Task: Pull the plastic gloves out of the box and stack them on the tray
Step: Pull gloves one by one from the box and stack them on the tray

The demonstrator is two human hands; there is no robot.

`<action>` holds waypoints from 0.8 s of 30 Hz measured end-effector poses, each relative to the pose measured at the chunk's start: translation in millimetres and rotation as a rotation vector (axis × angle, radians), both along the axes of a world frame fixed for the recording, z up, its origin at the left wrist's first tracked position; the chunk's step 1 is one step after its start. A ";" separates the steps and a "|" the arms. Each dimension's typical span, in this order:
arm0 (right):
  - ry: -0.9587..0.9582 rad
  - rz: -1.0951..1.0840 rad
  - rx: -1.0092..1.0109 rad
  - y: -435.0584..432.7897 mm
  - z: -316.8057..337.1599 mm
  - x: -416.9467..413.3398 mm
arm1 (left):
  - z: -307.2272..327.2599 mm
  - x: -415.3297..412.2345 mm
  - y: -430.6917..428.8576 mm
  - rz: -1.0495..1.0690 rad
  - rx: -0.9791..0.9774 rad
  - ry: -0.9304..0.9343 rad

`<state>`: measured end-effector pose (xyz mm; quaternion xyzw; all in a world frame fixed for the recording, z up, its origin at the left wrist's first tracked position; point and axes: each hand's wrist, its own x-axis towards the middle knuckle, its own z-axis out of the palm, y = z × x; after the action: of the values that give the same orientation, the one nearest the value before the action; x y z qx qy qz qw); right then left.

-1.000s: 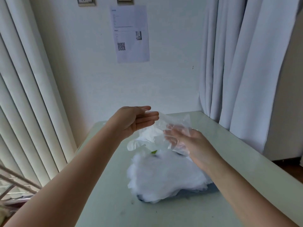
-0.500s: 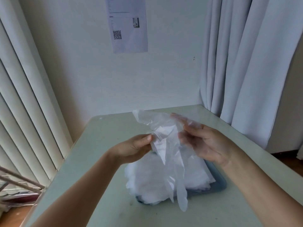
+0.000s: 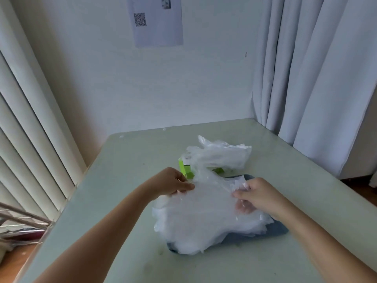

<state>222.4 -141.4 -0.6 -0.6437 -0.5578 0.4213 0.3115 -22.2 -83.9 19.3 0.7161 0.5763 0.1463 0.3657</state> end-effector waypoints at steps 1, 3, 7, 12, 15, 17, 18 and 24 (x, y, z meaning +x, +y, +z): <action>-0.065 -0.011 -0.006 1.9 -4.6 0.0 | -4.5 1.6 2.6 -0.009 0.029 0.049; -0.157 -0.018 0.001 3.0 -11.0 0.6 | -13.1 5.0 6.7 -0.011 0.088 0.134; -0.211 -0.010 0.028 6.0 -19.4 4.1 | -19.5 10.1 7.0 0.103 0.266 0.311; -0.183 -0.018 0.026 9.6 -25.9 6.2 | -14.8 34.5 -23.7 0.001 0.683 0.395; -0.160 -0.016 0.013 10.1 -27.2 8.2 | -21.4 58.6 -49.6 -0.197 0.664 0.386; -0.156 -0.019 0.007 10.4 -28.7 11.1 | -35.9 66.2 -57.0 -0.321 0.518 0.514; -0.145 -0.020 0.000 10.3 -30.2 12.3 | -44.8 66.3 -56.7 -0.372 0.446 0.573; -0.538 -0.207 0.730 8.4 -34.0 11.7 | -69.3 54.2 -48.8 -0.449 0.374 0.597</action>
<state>234.2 -133.0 -34.7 -0.6307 -0.6633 -0.0177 0.4024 32.0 -132.7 -50.0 0.8888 0.4503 -0.0490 0.0691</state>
